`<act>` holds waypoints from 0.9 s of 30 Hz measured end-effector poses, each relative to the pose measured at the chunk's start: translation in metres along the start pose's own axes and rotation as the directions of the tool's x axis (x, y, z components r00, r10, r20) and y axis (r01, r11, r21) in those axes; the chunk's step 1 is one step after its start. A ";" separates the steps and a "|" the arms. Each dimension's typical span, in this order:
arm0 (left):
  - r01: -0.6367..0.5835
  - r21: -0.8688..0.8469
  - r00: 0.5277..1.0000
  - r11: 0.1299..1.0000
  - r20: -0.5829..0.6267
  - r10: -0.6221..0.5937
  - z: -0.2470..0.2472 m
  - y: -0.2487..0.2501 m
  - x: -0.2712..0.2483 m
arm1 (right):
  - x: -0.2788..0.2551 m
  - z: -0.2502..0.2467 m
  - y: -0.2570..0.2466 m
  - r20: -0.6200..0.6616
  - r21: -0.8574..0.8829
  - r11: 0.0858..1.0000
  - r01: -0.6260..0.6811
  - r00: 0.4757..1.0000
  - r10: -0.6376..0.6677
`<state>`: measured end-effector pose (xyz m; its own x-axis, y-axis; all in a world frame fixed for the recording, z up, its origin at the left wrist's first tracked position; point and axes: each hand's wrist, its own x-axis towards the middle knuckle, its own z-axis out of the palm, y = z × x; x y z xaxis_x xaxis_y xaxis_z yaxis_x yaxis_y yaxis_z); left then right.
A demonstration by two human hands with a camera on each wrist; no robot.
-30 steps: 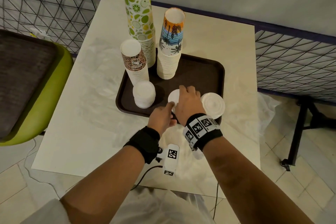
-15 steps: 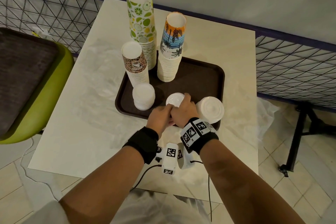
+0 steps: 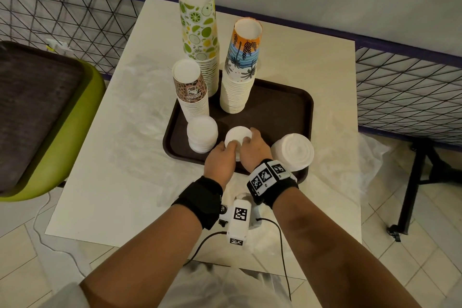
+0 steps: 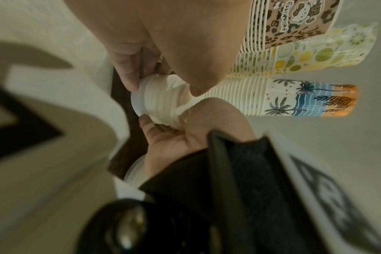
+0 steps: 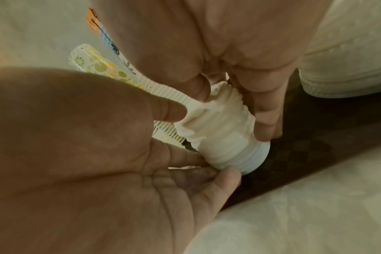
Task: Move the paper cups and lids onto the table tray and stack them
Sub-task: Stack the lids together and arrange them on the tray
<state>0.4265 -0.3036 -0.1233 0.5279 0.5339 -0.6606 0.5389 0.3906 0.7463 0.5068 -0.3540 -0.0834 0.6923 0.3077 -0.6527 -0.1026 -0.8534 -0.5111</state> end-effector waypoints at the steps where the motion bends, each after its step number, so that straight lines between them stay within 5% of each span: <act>1: -0.014 0.035 1.000 0.999 0.006 0.014 0.000 0.001 -0.003 | 0.000 0.000 0.000 0.012 -0.003 1.000 -0.003 1.000 0.003; 27: -0.023 0.106 0.999 0.994 0.026 0.020 -0.003 0.008 -0.008 | 0.003 -0.005 0.001 0.030 0.165 0.984 -0.059 0.998 0.055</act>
<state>0.4246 -0.3024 -0.1113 0.5554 0.5224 -0.6470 0.5931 0.2965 0.7485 0.5123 -0.3559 -0.0837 0.6637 0.2730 -0.6964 -0.2600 -0.7888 -0.5570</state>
